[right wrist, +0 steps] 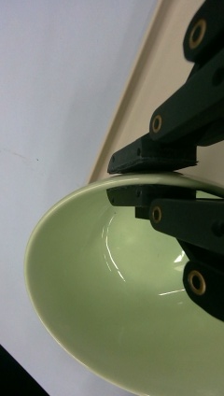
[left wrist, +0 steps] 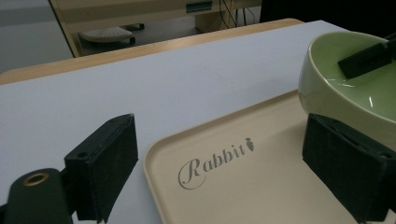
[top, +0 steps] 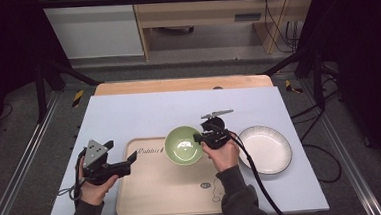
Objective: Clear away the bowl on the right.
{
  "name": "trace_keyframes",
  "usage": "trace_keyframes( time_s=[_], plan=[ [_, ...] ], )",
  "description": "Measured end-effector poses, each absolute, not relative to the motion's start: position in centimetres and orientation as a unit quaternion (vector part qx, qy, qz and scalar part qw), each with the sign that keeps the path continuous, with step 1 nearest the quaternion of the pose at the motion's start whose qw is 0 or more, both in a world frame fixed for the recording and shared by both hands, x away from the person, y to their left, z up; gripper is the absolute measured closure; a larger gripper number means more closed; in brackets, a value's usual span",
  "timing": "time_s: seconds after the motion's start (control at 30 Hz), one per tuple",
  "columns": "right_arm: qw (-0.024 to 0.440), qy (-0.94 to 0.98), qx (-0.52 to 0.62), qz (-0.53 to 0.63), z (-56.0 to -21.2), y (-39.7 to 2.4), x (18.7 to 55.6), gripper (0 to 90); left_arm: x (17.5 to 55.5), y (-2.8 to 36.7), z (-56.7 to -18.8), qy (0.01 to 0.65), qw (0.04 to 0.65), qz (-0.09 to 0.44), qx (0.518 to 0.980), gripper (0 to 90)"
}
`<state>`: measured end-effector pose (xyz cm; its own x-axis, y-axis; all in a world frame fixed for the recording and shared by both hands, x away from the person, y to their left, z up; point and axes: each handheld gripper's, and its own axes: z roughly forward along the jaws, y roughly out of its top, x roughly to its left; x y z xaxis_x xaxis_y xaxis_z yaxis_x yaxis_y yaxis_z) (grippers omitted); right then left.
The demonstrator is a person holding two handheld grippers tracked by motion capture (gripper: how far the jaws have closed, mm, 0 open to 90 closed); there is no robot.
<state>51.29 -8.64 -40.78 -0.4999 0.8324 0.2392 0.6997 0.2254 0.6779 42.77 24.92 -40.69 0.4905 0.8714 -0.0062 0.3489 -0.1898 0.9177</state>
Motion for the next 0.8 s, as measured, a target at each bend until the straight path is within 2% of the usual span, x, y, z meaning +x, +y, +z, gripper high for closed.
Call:
trace_keyframes(
  time_s=[0.8],
  plan=[
    [0.076,0.783,0.5,0.363,-42.8,-7.4,52.3,83.4,42.8,24.9,-40.8,0.424,0.475,0.275,0.72,10.1]
  ],
)
